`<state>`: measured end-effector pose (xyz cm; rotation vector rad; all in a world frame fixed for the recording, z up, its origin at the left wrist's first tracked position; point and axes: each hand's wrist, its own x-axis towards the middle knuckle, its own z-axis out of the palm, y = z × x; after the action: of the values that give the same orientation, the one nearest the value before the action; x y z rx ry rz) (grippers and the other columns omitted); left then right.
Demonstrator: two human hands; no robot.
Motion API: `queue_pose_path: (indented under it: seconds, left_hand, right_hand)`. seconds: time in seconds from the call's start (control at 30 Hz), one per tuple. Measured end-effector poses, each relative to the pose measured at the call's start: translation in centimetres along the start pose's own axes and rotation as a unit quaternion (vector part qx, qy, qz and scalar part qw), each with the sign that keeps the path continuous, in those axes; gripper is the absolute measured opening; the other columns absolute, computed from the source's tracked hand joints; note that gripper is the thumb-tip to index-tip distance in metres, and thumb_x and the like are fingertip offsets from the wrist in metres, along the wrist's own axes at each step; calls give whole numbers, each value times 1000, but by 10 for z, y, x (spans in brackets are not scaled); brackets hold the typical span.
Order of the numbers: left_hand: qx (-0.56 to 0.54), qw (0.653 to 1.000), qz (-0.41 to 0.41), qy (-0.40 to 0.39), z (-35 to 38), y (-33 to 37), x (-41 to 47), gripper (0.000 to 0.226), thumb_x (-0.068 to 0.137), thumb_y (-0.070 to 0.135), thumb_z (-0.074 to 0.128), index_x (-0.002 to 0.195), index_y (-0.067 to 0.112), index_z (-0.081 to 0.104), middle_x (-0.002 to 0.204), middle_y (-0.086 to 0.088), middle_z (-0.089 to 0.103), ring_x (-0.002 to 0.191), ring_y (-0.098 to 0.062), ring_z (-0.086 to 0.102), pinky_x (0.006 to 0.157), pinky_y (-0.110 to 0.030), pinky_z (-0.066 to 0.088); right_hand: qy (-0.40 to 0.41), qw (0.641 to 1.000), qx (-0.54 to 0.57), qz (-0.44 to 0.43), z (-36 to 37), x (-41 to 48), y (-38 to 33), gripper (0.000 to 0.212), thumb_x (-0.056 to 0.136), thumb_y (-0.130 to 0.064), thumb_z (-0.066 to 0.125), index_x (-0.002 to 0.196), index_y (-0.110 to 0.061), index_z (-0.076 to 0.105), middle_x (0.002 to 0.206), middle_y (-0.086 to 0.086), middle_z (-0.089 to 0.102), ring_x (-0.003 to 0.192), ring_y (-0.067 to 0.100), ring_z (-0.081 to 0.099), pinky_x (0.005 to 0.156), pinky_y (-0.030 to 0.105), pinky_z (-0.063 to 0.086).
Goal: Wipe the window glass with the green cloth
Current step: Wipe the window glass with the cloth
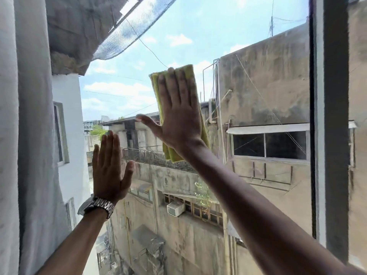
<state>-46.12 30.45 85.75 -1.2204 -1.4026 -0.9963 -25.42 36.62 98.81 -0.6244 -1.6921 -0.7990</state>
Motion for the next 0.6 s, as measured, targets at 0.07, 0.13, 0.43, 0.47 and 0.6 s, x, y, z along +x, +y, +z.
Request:
queue_pose_path:
  seconds: [0.07,0.13,0.43,0.47,0.6]
  left_hand:
    - [-4,1000,8,9,1,-2,0,74,101,46,23,160,3,15,171,-16,13,160,-27,9,132,-45,4]
    - [-8,1000,9,12,2,-4,0,70,100,39,25,160,2,15,170,-17,14,160,-27,9,132,-47,7]
    - [-18,1000,5,8,-1,-1,-2,71,98,38,28,161,6,12,171,-13,9,160,-28,10,131,-46,8]
    - [-17,1000,3,6,-2,0,-2,71,99,38,28,160,5,13,171,-13,9,160,-28,10,131,-47,9]
    - [-15,1000,0,3,-5,3,-1,71,99,36,28,159,1,16,170,-15,11,160,-31,12,130,-53,13]
  right_hand:
    - [-9,999,0,-48,9,-5,-16,108,88,-85,22,159,-4,20,168,20,16,157,35,10,126,53,13]
    - [-25,996,-7,-85,14,-18,-20,106,89,-84,23,159,-4,19,168,20,15,157,35,9,126,52,13]
    - [-102,975,-57,-190,4,-196,41,101,89,-83,35,159,-12,25,166,13,25,156,32,19,128,47,13]
    - [-101,976,-55,-187,-2,-208,53,97,91,-82,36,158,-13,28,165,12,28,155,31,22,126,47,18]
    - [-72,989,-35,-122,-22,-193,88,89,95,-75,34,156,-10,33,164,14,30,154,31,23,122,51,31]
